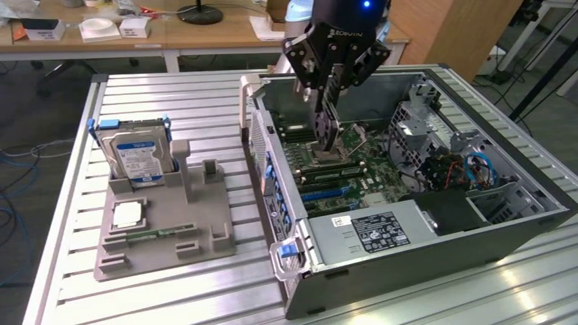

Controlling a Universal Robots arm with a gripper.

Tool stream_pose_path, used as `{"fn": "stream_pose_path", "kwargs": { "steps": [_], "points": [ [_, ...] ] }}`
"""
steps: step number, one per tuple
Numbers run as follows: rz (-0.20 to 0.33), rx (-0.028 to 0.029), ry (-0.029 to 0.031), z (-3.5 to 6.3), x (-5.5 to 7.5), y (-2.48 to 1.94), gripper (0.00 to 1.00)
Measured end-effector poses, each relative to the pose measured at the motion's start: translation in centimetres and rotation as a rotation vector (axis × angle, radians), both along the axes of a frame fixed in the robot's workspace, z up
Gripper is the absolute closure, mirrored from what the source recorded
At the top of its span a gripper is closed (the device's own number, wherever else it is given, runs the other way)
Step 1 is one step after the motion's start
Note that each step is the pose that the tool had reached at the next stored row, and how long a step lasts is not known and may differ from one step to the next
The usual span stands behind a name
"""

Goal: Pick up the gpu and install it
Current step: 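Pick up the gpu and move the gpu toward the slot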

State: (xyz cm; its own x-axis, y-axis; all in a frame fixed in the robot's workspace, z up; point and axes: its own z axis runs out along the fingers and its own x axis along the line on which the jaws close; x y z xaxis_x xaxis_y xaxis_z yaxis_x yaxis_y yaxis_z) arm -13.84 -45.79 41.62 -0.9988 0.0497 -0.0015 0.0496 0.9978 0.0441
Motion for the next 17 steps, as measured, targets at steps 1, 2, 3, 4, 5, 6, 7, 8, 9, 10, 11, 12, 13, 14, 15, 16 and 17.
{"fn": "stream_pose_path", "kwargs": {
  "steps": [1, 2, 3, 4, 5, 6, 7, 8, 9, 10, 11, 12, 13, 14, 15, 16, 17],
  "points": [
    [0.000, -0.0001, 0.0000, 0.00, 0.1, 0.00, 0.74],
    [0.000, 0.0000, 0.0000, 0.00, 0.2, 0.00, 0.74],
    [0.000, 0.0000, 0.0000, 0.00, 0.4, 0.00, 0.74],
    [0.000, -0.0001, 0.0000, 0.00, 0.5, 0.00, 0.74],
    [0.000, -0.0001, 0.0000, 0.00, 0.6, 0.00, 0.74],
    [0.000, 0.0000, 0.0000, 0.00, 0.7, 0.00, 0.74],
    [0.000, 0.0000, 0.0000, 0.00, 0.8, 0.00, 0.74],
    [0.000, 0.0000, 0.0000, 0.00, 1.0, 0.00, 0.74],
    [0.000, 0.0000, 0.0000, 0.00, 1.1, 0.00, 0.74],
    [0.000, 0.0000, 0.0000, 0.00, 1.2, 0.00, 0.74],
    [0.000, 0.0000, 0.0000, 0.00, 1.3, 0.00, 0.74],
    [0.000, 0.0000, 0.0000, 0.00, 1.5, 0.00, 0.74],
    [0.000, 0.0000, 0.0000, 0.00, 1.6, 0.00, 0.74],
    [0.000, 0.0000, 0.0000, 0.00, 1.7, 0.00, 0.74],
    [0.000, 0.0001, 0.0000, 0.00, 1.8, 0.00, 0.74],
    [0.000, 0.0000, 0.0000, 0.00, 2.0, 0.00, 0.74],
    [0.000, 0.0000, 0.0000, 0.00, 2.1, 0.00, 0.74]
  ]
}}
